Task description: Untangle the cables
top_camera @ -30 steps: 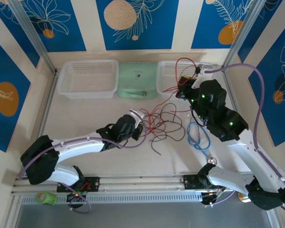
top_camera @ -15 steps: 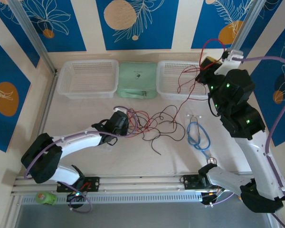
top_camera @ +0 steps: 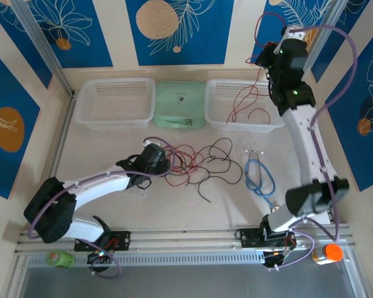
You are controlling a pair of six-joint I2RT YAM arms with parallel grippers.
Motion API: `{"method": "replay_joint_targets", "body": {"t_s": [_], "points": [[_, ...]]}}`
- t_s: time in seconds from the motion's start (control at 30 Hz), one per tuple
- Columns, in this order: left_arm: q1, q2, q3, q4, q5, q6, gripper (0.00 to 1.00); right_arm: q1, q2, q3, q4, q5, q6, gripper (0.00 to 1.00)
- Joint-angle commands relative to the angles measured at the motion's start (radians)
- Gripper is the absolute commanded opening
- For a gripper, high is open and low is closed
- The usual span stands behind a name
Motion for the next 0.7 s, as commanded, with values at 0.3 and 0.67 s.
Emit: {"method": "replay_joint_targets", "body": {"t_s": [0.3, 0.67], "points": [[0.007, -0.144, 0.119, -0.104, 0.032, 0.072, 0.81, -0.043, 0.388, 0.120, 0.062, -0.009, -0.163, 0.00], [0.007, -0.208, 0.204, -0.188, 0.023, 0.134, 0.86, -0.094, 0.573, 0.261, -0.470, -0.118, -0.069, 0.00]]}}
